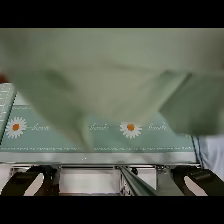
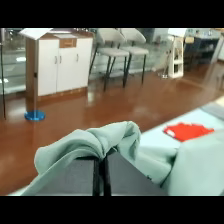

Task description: Fold the shirts.

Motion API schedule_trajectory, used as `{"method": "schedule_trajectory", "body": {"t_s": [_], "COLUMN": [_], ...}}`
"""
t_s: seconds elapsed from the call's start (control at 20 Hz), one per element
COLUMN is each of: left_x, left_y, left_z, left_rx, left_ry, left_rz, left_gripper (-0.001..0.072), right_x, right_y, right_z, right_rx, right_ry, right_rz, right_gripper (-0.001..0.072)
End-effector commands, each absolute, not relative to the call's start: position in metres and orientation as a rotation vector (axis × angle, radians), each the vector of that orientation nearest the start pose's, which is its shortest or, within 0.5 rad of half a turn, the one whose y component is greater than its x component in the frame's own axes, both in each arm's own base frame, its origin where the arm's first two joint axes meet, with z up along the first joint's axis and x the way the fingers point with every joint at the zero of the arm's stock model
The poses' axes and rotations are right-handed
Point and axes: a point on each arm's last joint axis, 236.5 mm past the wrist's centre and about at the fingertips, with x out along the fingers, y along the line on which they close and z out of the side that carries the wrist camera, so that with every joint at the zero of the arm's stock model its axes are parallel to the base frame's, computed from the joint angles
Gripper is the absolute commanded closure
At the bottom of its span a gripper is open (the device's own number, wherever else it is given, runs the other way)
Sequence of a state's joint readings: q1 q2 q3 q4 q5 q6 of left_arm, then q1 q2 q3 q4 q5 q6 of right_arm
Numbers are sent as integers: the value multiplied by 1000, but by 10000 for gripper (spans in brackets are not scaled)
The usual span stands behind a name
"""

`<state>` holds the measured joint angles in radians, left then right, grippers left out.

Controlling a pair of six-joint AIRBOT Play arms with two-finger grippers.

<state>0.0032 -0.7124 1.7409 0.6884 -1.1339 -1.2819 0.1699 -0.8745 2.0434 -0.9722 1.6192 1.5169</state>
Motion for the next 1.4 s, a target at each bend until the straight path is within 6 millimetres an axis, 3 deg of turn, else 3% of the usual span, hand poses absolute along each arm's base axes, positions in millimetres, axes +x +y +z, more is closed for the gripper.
{"method": "schedule_trajectory", "body": {"t_s": [0.0, 0.1, 0.25, 0.3, 0.4, 0.5, 0.6, 0.7, 0.8, 0.85, 0.9, 0.95, 1.0, 1.05, 1.15, 1.25, 1.35], "left_x": [158, 180, 243, 269, 316, 357, 399, 431, 450, 454, 456, 454, 447, 438, 417, 390, 348], "left_y": [-173, -174, -171, -170, -174, -186, -200, -222, -251, -265, -277, -285, -285, -276, -221, -158, -123], "left_z": [454, 400, 282, 243, 184, 151, 129, 109, 94, 90, 87, 84, 83, 80, 58, 31, 5], "left_rx": [-94, -149, -296, -313, -422, -447, -457, -458, -502, -525, -527, -516, -502, -477, -432, -355, -431], "left_ry": [160, 321, 595, 627, 675, 686, 693, 735, 800, 829, 863, 900, 955, 1023, 1229, 1391, 1480], "left_rz": [-818, -820, -773, -746, -672, -627, -584, -589, -626, -654, -691, -730, -775, -799, -708, -591, -510], "left_gripper": [685, 685, 685, 685, 685, 685, 685, 685, 685, 676, 504, 88, 7, 8, 10, 10, 9], "right_x": [168, 187, 238, 261, 306, 344, 384, 420, 450, 464, 474, 479, 478, 471, 440, 386, 333], "right_y": [160, 165, 166, 158, 126, 99, 89, 90, 97, 99, 99, 96, 88, 72, 29, -31, -64], "right_z": [392, 345, 250, 212, 141, 99, 80, 64, 53, 49, 47, 47, 50, 54, 56, 35, 7], "right_rx": [18, 53, 123, 136, 138, 166, 275, 415, 549, 618, 674, 724, 740, 719, 628, 503, 512], "right_ry": [614, 752, 923, 948, 982, 1028, 1047, 1086, 1098, 1103, 1109, 1125, 1147, 1171, 1240, 1400, 1486], "right_rz": [764, 762, 695, 619, 413, 277, 239, 268, 306, 318, 328, 344, 358, 369, 365, 212, 54], "right_gripper": [692, 692, 692, 692, 692, 692, 692, 692, 691, 625, 410, 98, 85, 85, 86, 86, 86]}}
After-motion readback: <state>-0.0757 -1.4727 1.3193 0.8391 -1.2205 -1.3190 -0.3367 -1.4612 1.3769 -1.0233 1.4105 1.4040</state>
